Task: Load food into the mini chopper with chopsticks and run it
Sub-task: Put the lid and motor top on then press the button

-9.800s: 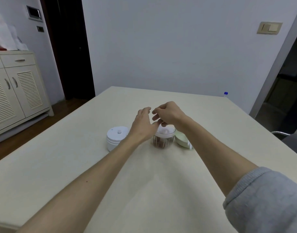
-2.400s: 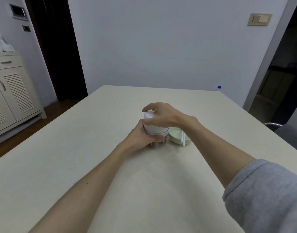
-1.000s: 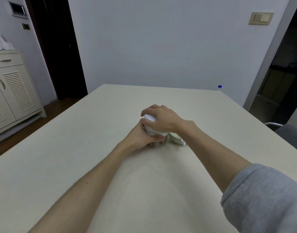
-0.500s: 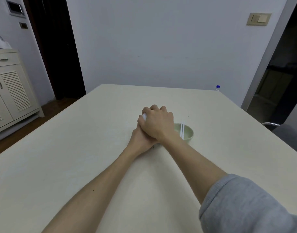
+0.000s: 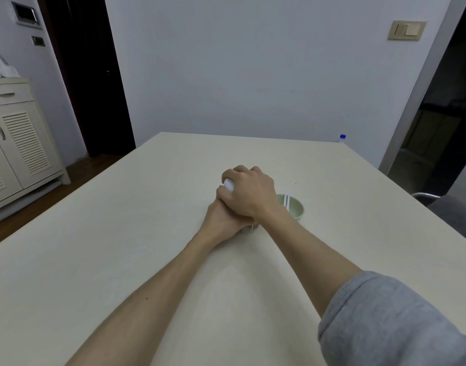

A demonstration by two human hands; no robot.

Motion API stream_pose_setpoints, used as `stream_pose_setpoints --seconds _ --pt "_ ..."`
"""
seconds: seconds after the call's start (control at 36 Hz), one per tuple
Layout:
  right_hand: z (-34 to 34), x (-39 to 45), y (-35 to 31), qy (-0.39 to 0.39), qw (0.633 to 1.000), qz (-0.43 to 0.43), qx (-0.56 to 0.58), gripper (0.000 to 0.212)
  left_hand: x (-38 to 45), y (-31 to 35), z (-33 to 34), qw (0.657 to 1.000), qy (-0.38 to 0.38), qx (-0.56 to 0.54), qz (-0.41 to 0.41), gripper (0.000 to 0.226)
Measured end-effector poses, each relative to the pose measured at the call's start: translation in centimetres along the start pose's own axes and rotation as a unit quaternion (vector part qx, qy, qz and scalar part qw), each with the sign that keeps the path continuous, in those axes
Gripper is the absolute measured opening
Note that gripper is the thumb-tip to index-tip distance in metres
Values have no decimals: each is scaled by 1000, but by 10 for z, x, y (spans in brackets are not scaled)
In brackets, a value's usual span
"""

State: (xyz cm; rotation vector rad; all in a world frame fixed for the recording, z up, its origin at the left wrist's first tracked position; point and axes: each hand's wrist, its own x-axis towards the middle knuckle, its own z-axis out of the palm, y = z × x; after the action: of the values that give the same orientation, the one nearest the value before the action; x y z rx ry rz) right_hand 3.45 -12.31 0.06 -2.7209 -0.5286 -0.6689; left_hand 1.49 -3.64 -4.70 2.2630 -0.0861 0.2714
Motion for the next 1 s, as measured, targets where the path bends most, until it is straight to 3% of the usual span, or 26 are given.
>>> stream_pose_setpoints --seconds 0.22,0.36,0.44,0.53,0.61,0.75,1.0 --pt "2 0 2 -3 1000 -2 6 35 -1 1 -3 1000 -11 -9 13 27" --pt "-8 1 3 -56 994 35 87 43 1 1 0 1000 -8 -22 17 71" --pt "-23 6 9 -73 946 136 285 40 -2 -4 -2 993 -16 -113 -40 86" --pt "-33 7 18 -102 890 196 399 32 -2 -6 -1 987 -33 -154 -29 89" --pt "-33 8 25 -112 863 232 435 17 -6 0 -1 977 -19 -213 -16 106" --pt "-29 14 28 -107 822 290 479 31 -6 2 -3 975 -24 -222 4 112" --pt "-26 9 20 -109 815 302 482 33 -3 -4 -3 976 -23 -217 14 104"
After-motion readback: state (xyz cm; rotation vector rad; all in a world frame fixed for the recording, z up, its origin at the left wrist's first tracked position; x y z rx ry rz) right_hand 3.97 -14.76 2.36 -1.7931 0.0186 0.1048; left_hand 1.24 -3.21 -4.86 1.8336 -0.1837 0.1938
